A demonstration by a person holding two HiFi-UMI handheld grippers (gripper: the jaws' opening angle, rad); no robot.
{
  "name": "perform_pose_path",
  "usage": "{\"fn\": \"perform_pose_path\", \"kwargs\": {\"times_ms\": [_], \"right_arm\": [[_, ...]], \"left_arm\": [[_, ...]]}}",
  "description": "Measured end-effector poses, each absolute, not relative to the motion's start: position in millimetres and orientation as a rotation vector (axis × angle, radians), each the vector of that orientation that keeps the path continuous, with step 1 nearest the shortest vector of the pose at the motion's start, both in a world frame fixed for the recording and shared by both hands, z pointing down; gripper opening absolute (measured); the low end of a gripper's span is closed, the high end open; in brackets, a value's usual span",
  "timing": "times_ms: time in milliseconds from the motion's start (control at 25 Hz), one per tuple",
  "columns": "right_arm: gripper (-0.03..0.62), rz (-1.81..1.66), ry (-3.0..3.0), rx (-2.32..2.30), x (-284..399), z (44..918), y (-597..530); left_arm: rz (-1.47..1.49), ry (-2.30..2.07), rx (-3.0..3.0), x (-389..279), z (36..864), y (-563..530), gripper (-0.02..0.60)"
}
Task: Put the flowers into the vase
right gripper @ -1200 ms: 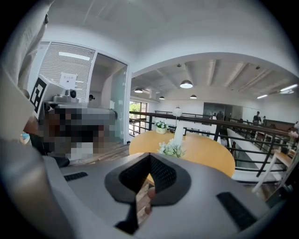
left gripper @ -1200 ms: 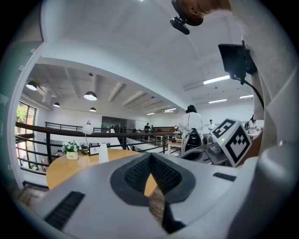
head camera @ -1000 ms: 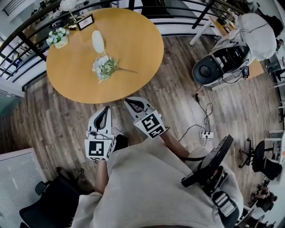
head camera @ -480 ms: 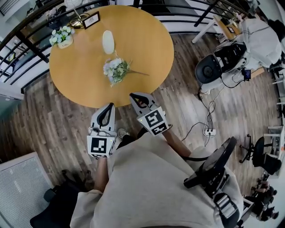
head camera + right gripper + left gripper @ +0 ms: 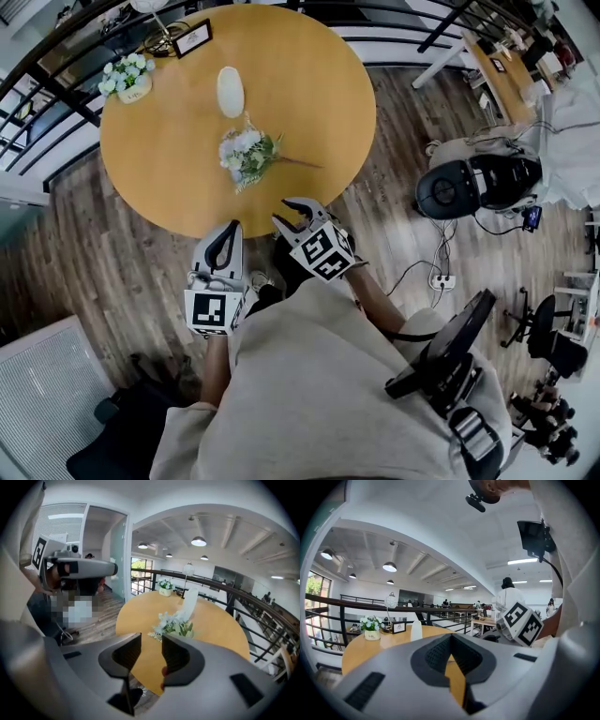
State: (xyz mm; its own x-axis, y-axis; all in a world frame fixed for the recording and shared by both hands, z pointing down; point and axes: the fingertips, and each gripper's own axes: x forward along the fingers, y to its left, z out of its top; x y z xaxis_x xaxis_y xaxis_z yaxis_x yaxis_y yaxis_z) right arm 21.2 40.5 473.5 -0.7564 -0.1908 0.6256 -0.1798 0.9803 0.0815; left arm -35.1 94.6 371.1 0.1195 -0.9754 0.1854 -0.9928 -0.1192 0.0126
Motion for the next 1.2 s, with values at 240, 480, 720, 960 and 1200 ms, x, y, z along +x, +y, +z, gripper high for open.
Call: {"fn": "perform_pose_path", "kwargs": {"times_ms": [240, 480, 720, 960, 1200], "right_arm": [[0.241, -0.134, -2.284, 0.113, 1, 517, -7], [0.252, -0.202, -2.147, -0.002, -19, 564, -67], [0.319, -0.186, -2.042, -0.114, -38, 593, -97], [0.357, -0.132, -2.019, -0.231, -49, 593, -90], [0.357, -0.136, -1.988, -0.237, -66, 603, -94]], "left_arm": [[0.217, -2.081, 2.173, -64, 364, 55, 0.006], [0.243, -2.188, 2.027, -84, 357, 21, 0.006], [0.253, -2.255, 1.881, -102, 367, 8, 0.006], [0.251, -2.272, 1.807, -108, 374, 3, 0.006], [0.25, -2.268, 1.804, -116, 374, 2, 0.006]]}}
